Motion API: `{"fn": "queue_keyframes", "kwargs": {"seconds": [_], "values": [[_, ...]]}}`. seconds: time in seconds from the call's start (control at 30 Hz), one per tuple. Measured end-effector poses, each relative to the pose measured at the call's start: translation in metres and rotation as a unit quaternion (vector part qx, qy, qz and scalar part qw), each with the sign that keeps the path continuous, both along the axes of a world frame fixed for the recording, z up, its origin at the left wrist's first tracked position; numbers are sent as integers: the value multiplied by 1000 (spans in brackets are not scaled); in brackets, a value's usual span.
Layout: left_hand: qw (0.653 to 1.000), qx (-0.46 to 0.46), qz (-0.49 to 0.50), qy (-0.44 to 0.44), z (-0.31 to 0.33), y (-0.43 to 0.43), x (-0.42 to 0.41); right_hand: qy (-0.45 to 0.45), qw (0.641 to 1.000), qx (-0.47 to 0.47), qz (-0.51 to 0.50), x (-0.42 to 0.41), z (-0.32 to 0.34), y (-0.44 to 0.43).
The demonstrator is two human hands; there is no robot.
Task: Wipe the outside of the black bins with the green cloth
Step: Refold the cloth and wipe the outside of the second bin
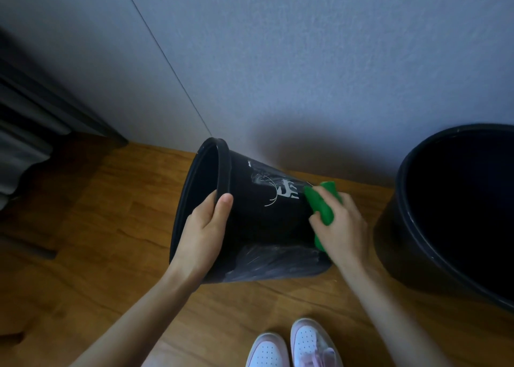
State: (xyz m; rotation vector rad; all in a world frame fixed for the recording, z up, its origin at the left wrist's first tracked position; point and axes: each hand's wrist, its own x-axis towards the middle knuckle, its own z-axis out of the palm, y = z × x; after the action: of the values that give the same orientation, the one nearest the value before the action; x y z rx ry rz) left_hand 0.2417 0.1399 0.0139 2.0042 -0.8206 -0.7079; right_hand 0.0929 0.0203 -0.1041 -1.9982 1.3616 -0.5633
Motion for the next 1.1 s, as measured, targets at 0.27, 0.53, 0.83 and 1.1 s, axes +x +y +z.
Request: {"fn": "queue_keyframes", "kwargs": {"seconds": [0.27,0.53,0.83,1.1], "values": [[999,-13,-17,-27,-2,-1,0,-116,984,-86,107,64,86,46],[998,-26,-39,-32,-3,10,2,80,994,75,-7,25,8,-36],[998,-31,-54,-7,0,13,3,112,981,144,-72,10,-10,-45],[997,-30,-66,-12,-2,14,3,-69,994,-54,66,63,81,41]]}}
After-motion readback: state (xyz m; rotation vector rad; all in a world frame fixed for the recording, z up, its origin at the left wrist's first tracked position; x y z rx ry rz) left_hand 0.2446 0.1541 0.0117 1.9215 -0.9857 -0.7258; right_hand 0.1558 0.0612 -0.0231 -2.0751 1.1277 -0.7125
